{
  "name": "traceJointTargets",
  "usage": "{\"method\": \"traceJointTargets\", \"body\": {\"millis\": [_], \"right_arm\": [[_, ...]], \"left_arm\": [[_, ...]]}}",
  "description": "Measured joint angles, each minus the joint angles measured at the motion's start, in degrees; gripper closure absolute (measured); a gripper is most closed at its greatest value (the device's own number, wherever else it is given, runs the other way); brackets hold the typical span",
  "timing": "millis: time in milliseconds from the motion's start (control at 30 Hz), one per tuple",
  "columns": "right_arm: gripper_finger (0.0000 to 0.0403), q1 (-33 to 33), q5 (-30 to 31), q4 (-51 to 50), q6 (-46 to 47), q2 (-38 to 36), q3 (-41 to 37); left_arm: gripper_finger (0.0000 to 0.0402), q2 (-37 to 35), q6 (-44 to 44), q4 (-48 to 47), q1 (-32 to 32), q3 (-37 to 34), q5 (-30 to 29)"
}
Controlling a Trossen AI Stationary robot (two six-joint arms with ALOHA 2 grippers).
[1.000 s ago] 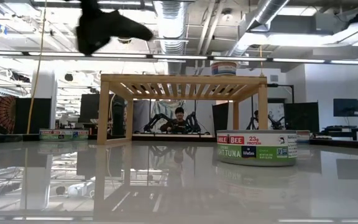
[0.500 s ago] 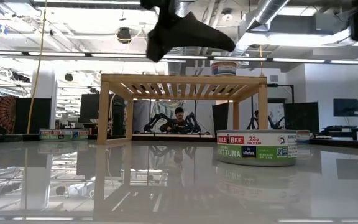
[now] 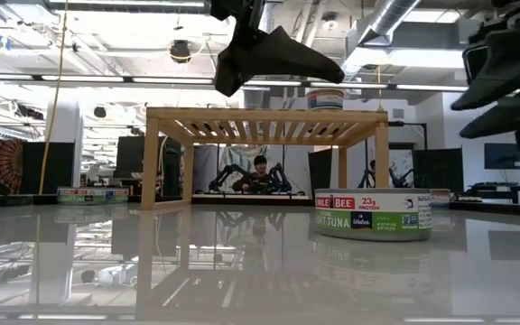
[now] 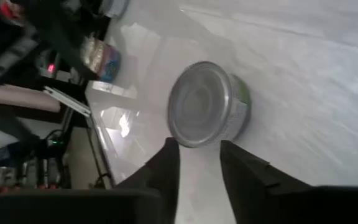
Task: Stack canned seafood by type on shelf
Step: Stack the green tuna can on top of the other green tuna can on the shelf
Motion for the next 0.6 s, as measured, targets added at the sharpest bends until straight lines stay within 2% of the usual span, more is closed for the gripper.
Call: {"method": "traceJointTargets", "body": {"millis": [133, 267, 400, 600], "right_arm": [[0.0223, -0.9, -0.1, 2.8, 2.7, 4.5, 0.0], [0.0207, -1.8, -1.0, 6.7, 7.0, 8.8, 0.0], [0.0216, -2.7, -3.7, 8.4, 8.1, 12.1, 0.0], [0.0251, -4.3, -4.2, 10.3, 9.1, 15.6, 1.1]], "left_arm": [[0.0113, 0.0, -0.5, 0.0, 0.4, 0.0, 0.0], [0.0113, 0.0, -3.9, -1.0, 0.6, 0.0, 0.0], [0.0113, 0.0, -7.1, -3.3, 0.6, 0.0, 0.0], [0.0113, 0.0, -8.4, -4.3, 1.1, 0.0, 0.0]]}}
